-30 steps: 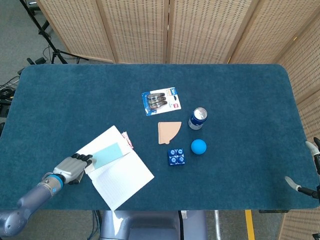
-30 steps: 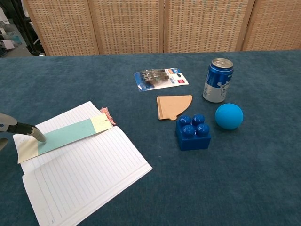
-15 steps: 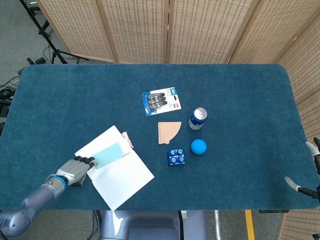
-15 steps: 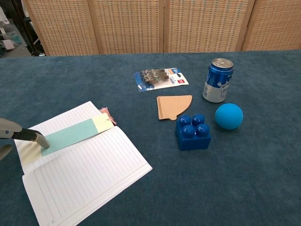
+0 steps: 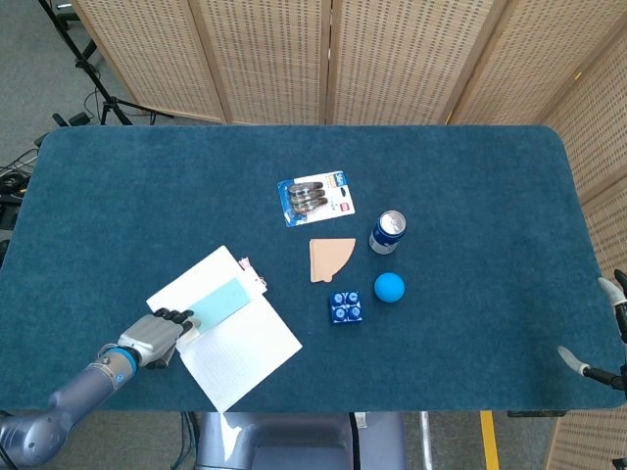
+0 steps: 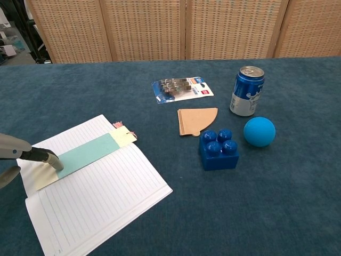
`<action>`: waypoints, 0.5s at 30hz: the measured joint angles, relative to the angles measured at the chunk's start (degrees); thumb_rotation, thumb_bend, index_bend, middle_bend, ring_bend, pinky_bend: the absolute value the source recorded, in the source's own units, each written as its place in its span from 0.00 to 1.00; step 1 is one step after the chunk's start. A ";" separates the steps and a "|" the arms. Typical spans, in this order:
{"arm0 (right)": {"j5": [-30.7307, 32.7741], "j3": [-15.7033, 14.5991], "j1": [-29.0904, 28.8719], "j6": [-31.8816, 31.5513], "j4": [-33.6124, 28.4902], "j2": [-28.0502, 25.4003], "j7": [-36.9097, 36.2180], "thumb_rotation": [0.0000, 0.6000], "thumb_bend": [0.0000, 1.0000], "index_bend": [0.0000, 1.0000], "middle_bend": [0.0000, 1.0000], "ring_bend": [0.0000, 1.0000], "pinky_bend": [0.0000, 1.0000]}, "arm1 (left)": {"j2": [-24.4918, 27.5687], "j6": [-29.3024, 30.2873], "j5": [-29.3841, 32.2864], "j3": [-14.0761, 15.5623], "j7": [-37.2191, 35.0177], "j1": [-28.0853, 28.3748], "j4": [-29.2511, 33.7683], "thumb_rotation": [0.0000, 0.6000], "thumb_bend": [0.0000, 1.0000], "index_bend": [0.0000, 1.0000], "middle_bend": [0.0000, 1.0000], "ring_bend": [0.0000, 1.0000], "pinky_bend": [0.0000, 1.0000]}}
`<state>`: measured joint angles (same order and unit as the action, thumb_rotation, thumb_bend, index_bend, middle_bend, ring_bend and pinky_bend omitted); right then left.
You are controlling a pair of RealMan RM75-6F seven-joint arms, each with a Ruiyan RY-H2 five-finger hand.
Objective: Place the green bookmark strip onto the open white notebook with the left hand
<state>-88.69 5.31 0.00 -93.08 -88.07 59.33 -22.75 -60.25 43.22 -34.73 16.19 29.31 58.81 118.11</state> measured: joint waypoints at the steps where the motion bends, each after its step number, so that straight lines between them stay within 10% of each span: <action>1: 0.02 0.02 0.01 -0.02 0.02 0.00 -0.05 1.00 0.18 0.06 0.00 0.00 0.00 | 0.00 0.01 -0.07 0.03 0.04 0.02 0.17 1.00 0.91 0.08 0.00 0.00 0.00; 15: 0.25 0.22 0.13 -0.32 0.26 0.01 -0.66 1.00 0.18 0.06 0.00 0.00 0.00 | 0.54 0.66 -0.27 1.82 1.50 0.54 2.41 1.00 0.91 0.08 0.00 0.00 0.00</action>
<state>-88.44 5.53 0.13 -93.40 -87.81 59.34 -23.41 -59.71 43.88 -35.00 18.02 30.81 59.35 120.52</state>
